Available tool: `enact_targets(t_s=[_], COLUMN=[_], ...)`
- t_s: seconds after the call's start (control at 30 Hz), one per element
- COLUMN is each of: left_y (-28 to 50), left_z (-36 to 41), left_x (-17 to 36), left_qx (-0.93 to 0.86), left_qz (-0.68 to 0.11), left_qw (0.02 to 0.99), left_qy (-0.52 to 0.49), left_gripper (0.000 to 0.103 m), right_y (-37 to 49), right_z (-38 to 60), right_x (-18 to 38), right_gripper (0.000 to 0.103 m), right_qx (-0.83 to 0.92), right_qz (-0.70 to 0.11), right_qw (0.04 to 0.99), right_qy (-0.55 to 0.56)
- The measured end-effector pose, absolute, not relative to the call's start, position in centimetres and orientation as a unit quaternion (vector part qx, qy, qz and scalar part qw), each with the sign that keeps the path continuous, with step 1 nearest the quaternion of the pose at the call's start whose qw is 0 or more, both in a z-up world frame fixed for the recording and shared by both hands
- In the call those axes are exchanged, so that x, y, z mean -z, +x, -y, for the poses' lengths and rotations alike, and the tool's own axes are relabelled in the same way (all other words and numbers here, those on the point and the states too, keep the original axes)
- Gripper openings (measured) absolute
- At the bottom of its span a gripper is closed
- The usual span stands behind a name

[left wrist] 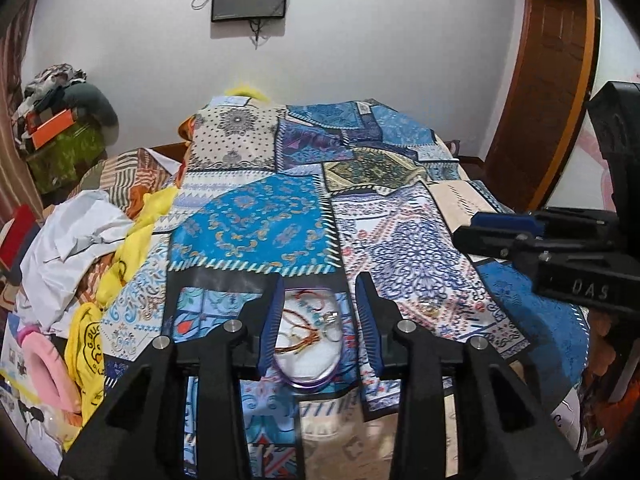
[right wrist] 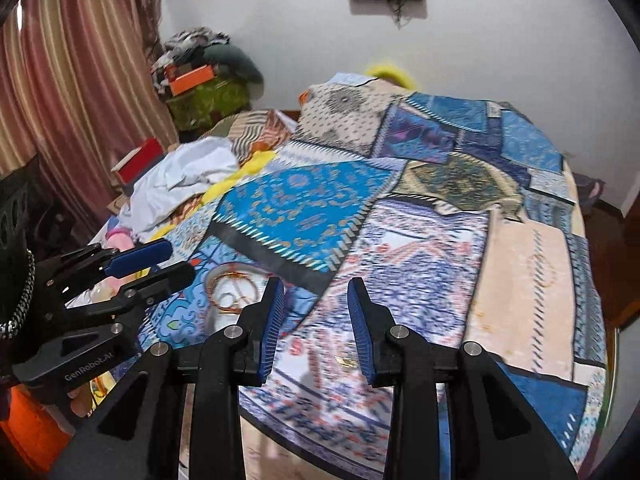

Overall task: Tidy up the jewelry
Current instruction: 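Withdraw both tools from the box back toward the pile, then grasp a gold ring with the left tool while the right tool grasps a small silver piece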

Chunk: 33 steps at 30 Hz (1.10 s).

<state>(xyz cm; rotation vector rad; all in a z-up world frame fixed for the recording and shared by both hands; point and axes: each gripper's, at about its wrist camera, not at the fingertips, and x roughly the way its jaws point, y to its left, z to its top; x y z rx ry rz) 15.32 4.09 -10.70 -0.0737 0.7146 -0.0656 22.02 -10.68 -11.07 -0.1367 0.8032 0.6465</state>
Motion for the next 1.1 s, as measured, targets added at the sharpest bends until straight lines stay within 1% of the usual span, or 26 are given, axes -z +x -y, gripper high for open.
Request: enact_targets(t_s=[0.03, 0.1, 0.13, 0.17, 0.57, 0.8, 0.83, 0.9, 1.0, 1.1], left_y=[15.5, 16.1, 16.2, 16.5, 18.7, 20.1, 20.3, 20.7, 21.0, 21.0], left_z=[-3.7, -2.8, -2.4, -1.9, 3.5, 5.9, 6.0, 6.2, 6.6, 6.8], left_x=[10.8, 11.1, 11.3, 11.6, 15.7, 17.7, 18.0, 18.2, 18.6, 18.6], left_qx=[0.034, 0.04, 0.042, 0.046, 0.096, 0.117, 0.116, 0.117, 0.116, 0.114], left_qz=[-0.352, -0.36, -0.363, -0.368, -0.43, -0.454, -0.457, -0.453, -0.448, -0.445], left_qw=[0.935, 0.932, 0.93, 0.928, 0.897, 0.883, 0.882, 0.884, 0.886, 0.888], left_qy=[-0.034, -0.03, -0.029, -0.028, -0.017, -0.003, -0.005, -0.004, 0.0, 0.006], left_gripper=[0.036, 0.036, 0.036, 0.036, 0.036, 0.036, 0.036, 0.031, 0.019, 0.017], right_y=[22.1, 22.4, 22.6, 22.7, 23.5, 23.6, 23.6, 23.5, 23.4, 23.4], right_z=[11.3, 12.3, 12.9, 13.4, 17.8, 19.2, 19.3, 19.6, 19.8, 19.9], right_x=[11.0, 11.1, 11.3, 11.5, 14.6, 15.4, 15.5, 15.5, 15.7, 16.0], right_gripper=[0.03, 0.034, 0.04, 0.043, 0.043, 0.043, 0.043, 0.043, 0.043, 0.043], right_qx=[-0.304, -0.288, -0.278, -0.273, -0.261, -0.261, -0.261, -0.263, -0.262, -0.264], right_qz=[-0.382, -0.379, -0.378, -0.377, -0.411, -0.417, -0.417, -0.418, -0.419, -0.422], right_qw=[0.87, 0.877, 0.88, 0.882, 0.872, 0.87, 0.87, 0.869, 0.869, 0.867], right_qy=[-0.066, -0.071, -0.071, -0.07, -0.046, -0.034, -0.032, -0.029, -0.028, -0.025])
